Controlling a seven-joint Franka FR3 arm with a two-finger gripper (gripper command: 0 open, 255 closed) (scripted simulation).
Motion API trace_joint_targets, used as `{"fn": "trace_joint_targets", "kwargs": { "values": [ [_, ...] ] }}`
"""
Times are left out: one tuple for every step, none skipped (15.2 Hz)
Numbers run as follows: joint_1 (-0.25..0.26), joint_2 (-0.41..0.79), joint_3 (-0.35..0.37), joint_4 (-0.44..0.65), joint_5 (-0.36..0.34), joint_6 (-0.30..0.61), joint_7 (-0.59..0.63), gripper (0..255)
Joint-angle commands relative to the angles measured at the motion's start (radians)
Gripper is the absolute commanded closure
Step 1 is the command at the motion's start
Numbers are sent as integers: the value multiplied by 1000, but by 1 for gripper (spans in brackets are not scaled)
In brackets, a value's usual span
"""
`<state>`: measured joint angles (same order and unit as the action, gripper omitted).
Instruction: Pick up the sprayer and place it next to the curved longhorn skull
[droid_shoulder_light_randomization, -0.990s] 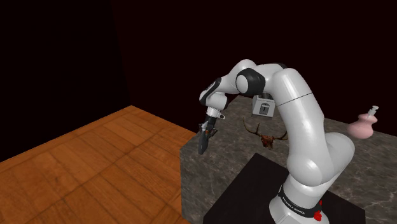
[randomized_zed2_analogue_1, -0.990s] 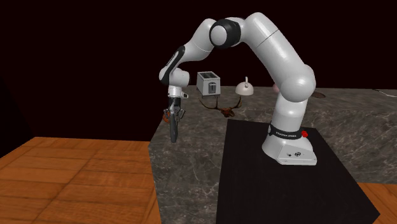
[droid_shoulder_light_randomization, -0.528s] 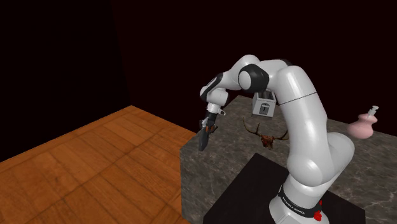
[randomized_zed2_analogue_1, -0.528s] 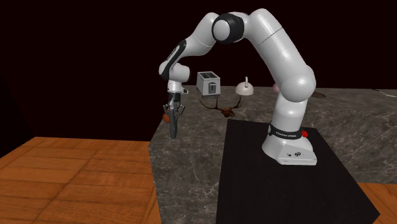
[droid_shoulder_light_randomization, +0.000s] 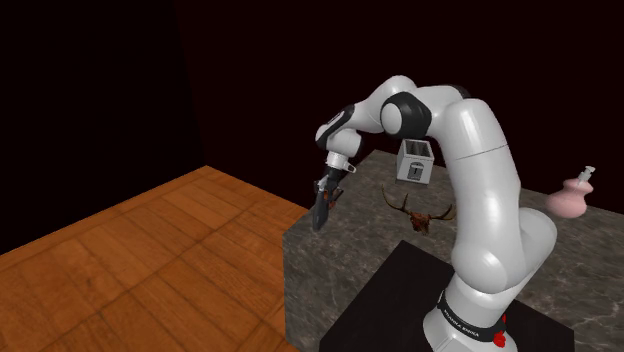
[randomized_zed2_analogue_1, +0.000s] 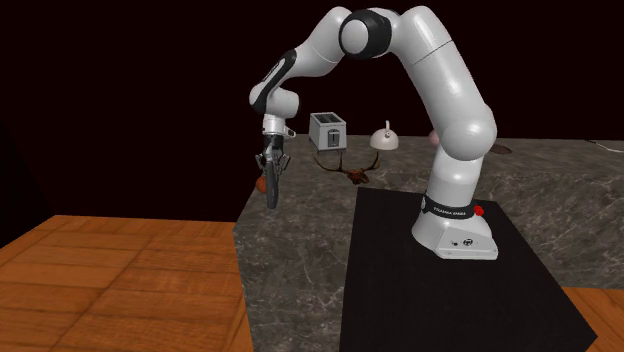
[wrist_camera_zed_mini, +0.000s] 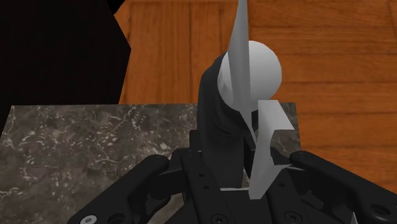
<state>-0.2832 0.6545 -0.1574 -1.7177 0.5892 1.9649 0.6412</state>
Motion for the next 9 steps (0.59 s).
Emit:
{"fn": "trace_joint_targets", "kwargs": {
  "values": [
    [2, -18, -3, -1, -5, -15, 10, 255],
    [3, -28, -4, -2, -8, -22, 14, 255],
    [4, -37, -6, -2, -11, -30, 19, 255],
    [4, -46, -7, -3, -14, -38, 23, 255],
    [5, -55, -8, -3, -17, -45, 27, 255],
    [5, -63, -10, -3, -19, -53, 32, 255],
    [6, -72, -11, -2, -22, -61, 36, 255],
    [6, -80, -12, -2, -25, -69, 41, 255],
    [7, -89, -14, -1, -28, -77, 45, 255]
  ]
}}
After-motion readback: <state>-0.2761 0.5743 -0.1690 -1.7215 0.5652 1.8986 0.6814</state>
